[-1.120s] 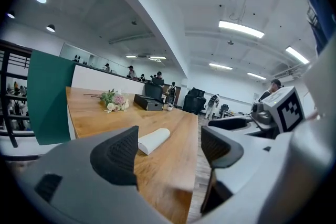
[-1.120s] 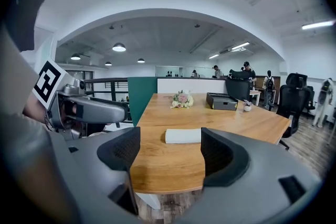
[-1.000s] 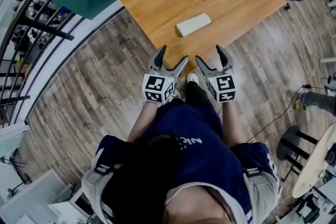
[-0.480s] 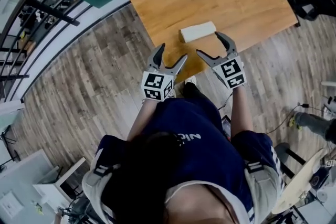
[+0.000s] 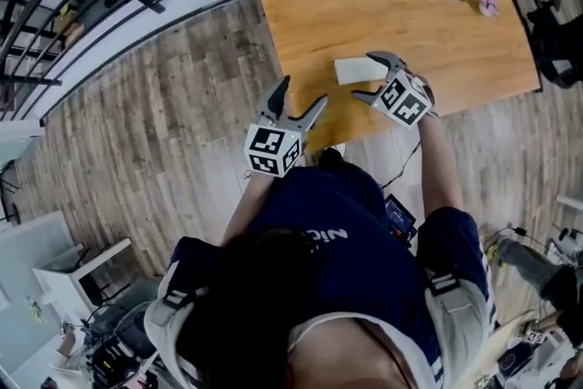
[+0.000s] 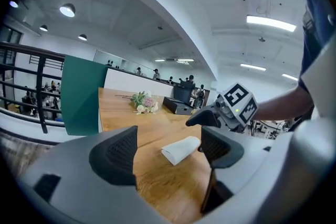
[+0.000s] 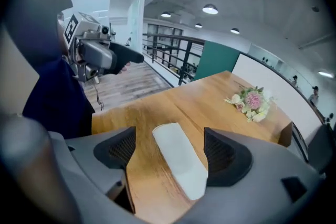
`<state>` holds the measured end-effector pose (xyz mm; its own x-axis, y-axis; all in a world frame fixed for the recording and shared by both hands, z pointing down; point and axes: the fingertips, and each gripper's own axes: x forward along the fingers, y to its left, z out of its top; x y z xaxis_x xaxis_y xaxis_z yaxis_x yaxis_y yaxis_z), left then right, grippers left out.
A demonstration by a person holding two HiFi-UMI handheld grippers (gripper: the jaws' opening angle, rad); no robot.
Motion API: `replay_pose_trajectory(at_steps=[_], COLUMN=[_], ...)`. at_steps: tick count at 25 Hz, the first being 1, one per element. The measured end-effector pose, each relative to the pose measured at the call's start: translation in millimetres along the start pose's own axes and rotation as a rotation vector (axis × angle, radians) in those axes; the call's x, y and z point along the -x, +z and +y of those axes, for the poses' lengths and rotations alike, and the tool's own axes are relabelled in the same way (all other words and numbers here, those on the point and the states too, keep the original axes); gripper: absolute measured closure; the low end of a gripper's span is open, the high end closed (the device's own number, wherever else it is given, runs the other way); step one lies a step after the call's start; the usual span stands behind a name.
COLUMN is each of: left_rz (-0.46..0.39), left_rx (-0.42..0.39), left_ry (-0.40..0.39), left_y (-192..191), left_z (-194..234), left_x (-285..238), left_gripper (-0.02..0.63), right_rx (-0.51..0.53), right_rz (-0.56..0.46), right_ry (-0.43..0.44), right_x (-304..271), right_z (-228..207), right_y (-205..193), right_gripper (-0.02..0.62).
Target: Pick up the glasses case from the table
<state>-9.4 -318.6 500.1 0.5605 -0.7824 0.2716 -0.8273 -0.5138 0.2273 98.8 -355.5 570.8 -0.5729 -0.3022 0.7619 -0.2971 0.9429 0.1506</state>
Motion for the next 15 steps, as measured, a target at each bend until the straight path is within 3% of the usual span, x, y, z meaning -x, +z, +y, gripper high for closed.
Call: replay_pose_trajectory(at_steps=[15], left_rz=[0.014], left_rx=[0.056], left_ry=[0.206], left_y=[-4], left_z=[39], left_x=[7], left_gripper=[0.232], right_rx=[0.25], right_rz=[0.303], right_ry=[0.299], right_x=[-71], right_z=[-12], right_y=[-55], right_gripper=[0.176])
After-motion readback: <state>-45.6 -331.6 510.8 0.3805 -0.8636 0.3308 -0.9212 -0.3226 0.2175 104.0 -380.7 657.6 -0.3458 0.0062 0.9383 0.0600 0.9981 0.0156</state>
